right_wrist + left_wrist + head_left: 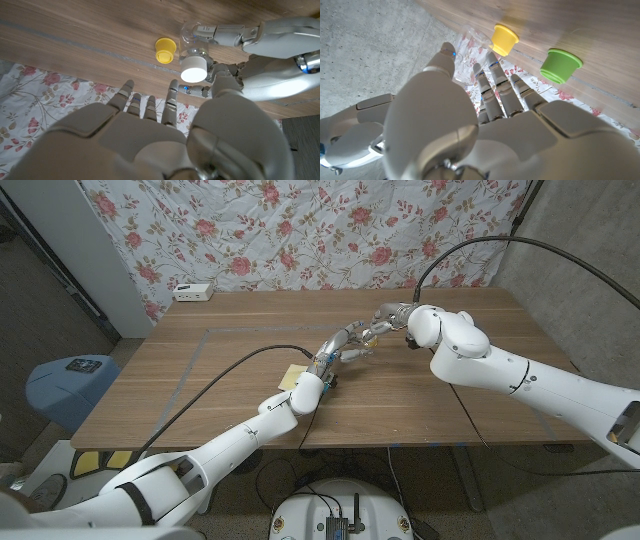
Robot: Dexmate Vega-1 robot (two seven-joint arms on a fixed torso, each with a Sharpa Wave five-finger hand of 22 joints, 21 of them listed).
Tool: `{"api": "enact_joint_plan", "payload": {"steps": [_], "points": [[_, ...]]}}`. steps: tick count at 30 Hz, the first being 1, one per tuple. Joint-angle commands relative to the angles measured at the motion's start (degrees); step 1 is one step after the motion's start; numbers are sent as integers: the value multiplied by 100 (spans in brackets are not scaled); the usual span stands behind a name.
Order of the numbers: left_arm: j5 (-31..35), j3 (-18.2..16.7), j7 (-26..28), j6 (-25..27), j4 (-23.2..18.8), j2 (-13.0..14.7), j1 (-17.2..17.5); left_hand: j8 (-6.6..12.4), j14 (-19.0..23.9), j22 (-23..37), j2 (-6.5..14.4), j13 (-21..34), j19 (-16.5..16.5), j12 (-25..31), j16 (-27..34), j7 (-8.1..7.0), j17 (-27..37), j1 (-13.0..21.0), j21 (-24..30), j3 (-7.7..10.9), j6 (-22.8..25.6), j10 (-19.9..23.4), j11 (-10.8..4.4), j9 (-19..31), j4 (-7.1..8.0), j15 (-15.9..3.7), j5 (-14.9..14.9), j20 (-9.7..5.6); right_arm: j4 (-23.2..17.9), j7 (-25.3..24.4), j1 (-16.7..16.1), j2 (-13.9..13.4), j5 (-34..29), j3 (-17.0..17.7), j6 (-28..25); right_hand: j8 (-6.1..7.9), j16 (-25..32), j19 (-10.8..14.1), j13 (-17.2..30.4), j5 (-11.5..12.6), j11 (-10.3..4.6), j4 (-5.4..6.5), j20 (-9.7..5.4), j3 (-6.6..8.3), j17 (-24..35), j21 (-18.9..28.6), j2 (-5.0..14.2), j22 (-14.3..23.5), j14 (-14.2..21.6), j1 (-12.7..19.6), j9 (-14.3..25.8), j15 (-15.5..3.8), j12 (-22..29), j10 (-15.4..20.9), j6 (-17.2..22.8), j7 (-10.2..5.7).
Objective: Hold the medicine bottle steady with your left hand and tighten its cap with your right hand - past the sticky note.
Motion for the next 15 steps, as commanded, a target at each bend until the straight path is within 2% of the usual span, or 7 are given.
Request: {"api": "enact_joint_plan", "payload": {"steps": [1, 15], "points": [[-7, 13, 9, -29, 71, -34, -43, -10, 62, 10, 73, 23, 21, 22, -3, -3, -7, -1, -4, 44, 47, 257, -228, 14, 8, -524, 24, -831, 140, -5, 1, 87, -27, 20, 130, 59, 34, 48, 18, -14, 35, 8, -5, 53, 8, 33, 4, 24, 39, 69, 17, 3, 48, 50, 105, -2], [-1, 32, 20, -19, 80, -51, -52, -10, 70, 10, 72, 24, 24, 31, -1, -13, -6, -27, -3, 73, 60, 286, -232, 15, 11, -518, 23, -836, 186, -120, -90, 135, -195, 30, 152, 174, 59, 134, 16, -28, 22, -7, -49, 108, 5, 43, 17, 24, 159, 232, 50, -57, 76, 184, 382, -13]]}}
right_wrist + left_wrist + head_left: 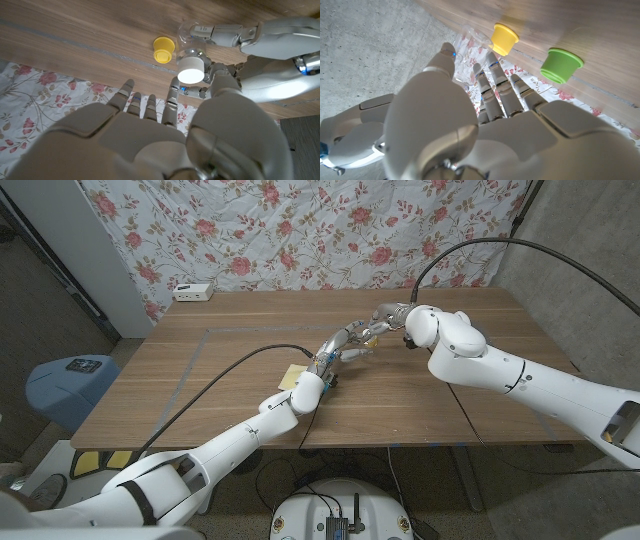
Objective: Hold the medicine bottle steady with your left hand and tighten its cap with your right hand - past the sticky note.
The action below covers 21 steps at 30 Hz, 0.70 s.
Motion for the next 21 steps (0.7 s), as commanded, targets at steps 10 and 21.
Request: {"api": "enact_joint_plan", "payload": {"steps": [10, 21], "points": [[2, 24, 6, 1, -13, -7, 5, -15, 74, 10, 39, 21, 25, 25, -2, -11, -6, -11, -3, 72, 53, 281, -247, 15, -12, -518, 23, -822, -12, -154, -162, 51, -247, 48, -10, 152, 74, 144, 16, -47, 7, -3, -10, 86, 18, 48, -16, 25, 166, 190, 46, -54, 71, 226, 349, -32], [8, 9, 5, 9, -77, 34, 40, -17, 78, 10, 35, 21, 24, 21, -1, -19, -6, -30, -4, 90, 52, 275, -231, 15, -12, -517, 23, -823, 16, -205, -228, 111, -331, 67, -34, 269, 86, 227, 15, -65, -5, 13, -24, 99, 18, 54, -32, 27, 268, 282, 76, -85, 90, 381, 629, -38]]}}
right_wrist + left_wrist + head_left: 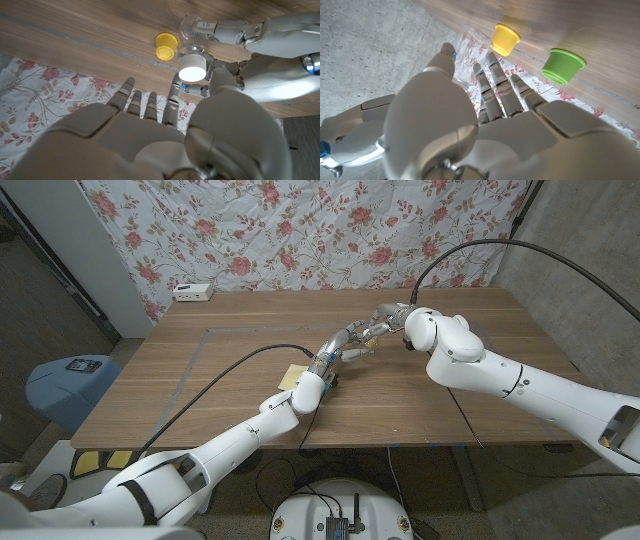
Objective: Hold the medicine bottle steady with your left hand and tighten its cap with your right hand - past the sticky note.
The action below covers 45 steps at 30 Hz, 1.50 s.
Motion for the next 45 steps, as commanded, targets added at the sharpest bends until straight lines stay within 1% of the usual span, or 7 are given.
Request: {"api": "enact_joint_plan", "payload": {"steps": [1, 3, 4, 10, 22, 40, 45], "points": [[10, -9, -3, 8, -69, 40, 38, -15, 51, 10, 32, 26, 25, 26, 0, -15, -5, -27, -3, 47, 59, 274, -250, 15, -10, -485, 53, -821, 10, -75, -80, 59, -114, 28, -33, 74, 23, 81, 15, -10, 1, 2, -1, 38, 17, 54, 4, 27, 60, 67, 24, 12, 46, 90, 165, 7], [9, -10, -2, -2, -64, 38, 38, -14, 51, 10, 31, 26, 27, 27, 0, -18, -5, -27, -3, 52, 62, 275, -252, 15, -12, -489, 53, -826, 17, -72, -78, 67, -140, 16, -39, 93, 28, 98, 15, -14, -4, 6, -6, 37, 18, 56, 1, 27, 82, 75, 29, -5, 47, 111, 210, 1], [5, -11, -7, -3, -65, 39, 39, -15, 45, 10, 23, 26, 27, 21, -3, -19, -6, -26, -3, 54, 61, 261, -202, 15, -17, -496, 53, -822, 21, -74, -81, 77, -149, 15, -53, 103, 30, 109, 15, -15, -6, 8, -10, 36, 18, 58, -1, 27, 94, 78, 31, -5, 45, 115, 233, -10], [-6, -16, -26, -4, -75, 45, 48, -15, 45, 10, 21, 26, 30, 26, -3, -22, -6, -35, -2, 69, 65, 274, -247, 15, -19, -492, 53, -827, 42, -102, -100, 105, -190, 14, -86, 148, 32, 147, 14, -24, -19, 22, -30, 34, 19, 61, 0, 28, 128, 95, 40, -20, 49, 176, 347, -32], [-8, -21, -38, -34, -52, 46, 38, -16, 52, 10, 25, 27, 26, 28, -1, -33, -6, -48, -3, 94, 66, 279, -239, 15, -18, -486, 53, -827, 93, -123, -123, 130, -210, 23, -85, 233, 43, 240, 13, -42, -44, 37, -53, 35, 21, 68, 9, 29, 228, 147, 58, -73, 48, 294, 553, -72], [-8, -19, -46, -20, -45, 31, 28, -16, 41, 10, 4, 28, 20, 15, -4, -57, -6, -80, -4, 126, 74, 240, -236, 16, -22, -474, 50, -817, 172, -158, -133, 155, -252, 9, -111, 313, 42, 293, 13, -55, -112, 29, -67, 34, 22, 62, -6, 30, 296, 215, 102, -113, 30, 361, 674, -71], [1, -15, -29, -24, -33, 23, 24, -13, 44, 10, 7, 28, 14, 22, -1, -53, -5, -82, -6, 138, 81, 257, -243, 16, -23, -479, 51, -813, 178, -222, -170, 152, -252, 38, -95, 405, 47, 325, 13, -61, -121, 24, -79, 33, 23, 60, -17, 31, 342, 258, 131, -149, 30, 426, 841, -108]]}}
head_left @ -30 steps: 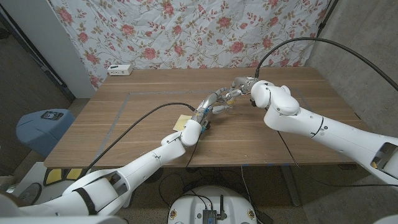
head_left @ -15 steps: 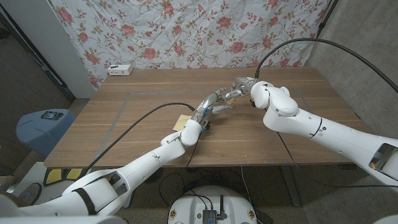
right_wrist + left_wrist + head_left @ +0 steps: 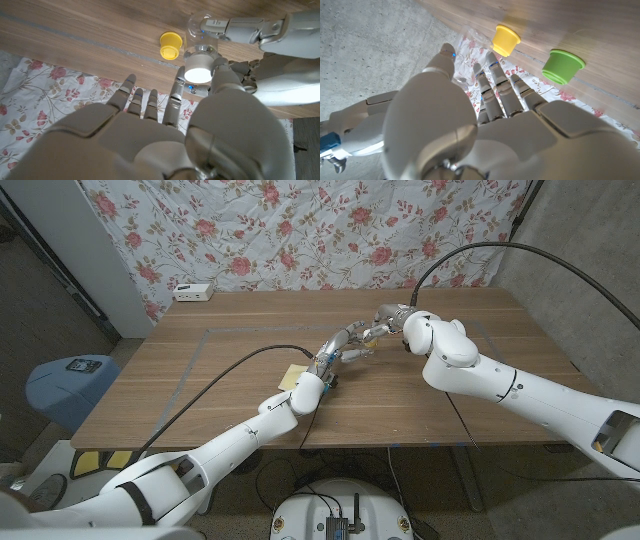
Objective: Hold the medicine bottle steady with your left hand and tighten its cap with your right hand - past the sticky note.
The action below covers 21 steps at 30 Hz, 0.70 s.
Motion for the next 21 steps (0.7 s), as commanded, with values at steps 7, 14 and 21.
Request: {"api": "enact_joint_plan", "payload": {"steps": [7, 14, 21], "points": [[1, 8, 9, 15, 23, -25, -12, -16, 45, 11, 30, 27, 15, 21, 0, -21, -5, -14, -5, 66, 45, 260, -220, 16, 15, -484, 37, -811, 47, -171, -90, 18, -9, 58, 10, 186, 27, 94, 14, -23, -7, 4, -28, 1, 13, 23, -6, 32, 110, 104, 68, -30, 32, 166, 316, -65], [-8, 13, 1, 12, 46, -33, -21, -18, 45, 11, 26, 27, 20, 23, 0, -24, -5, -25, -3, 80, 42, 264, -236, 16, 16, -481, 36, -818, 64, -241, -120, 40, 33, 104, 30, 253, 32, 116, 15, -26, -4, 23, -27, -11, 18, 20, -5, 33, 148, 110, 101, -44, 31, 227, 405, -70], [-10, 15, 8, 7, 66, -40, -32, -17, 45, 11, 25, 27, 16, 31, -1, -26, -5, -32, -4, 95, 47, 284, -233, 16, 14, -487, 37, -817, 88, -281, -118, 58, 87, 128, 71, 305, 33, 139, 16, -28, -13, 59, -41, -24, 24, 19, 21, 34, 169, 82, 126, -59, 32, 280, 485, -83]]}}
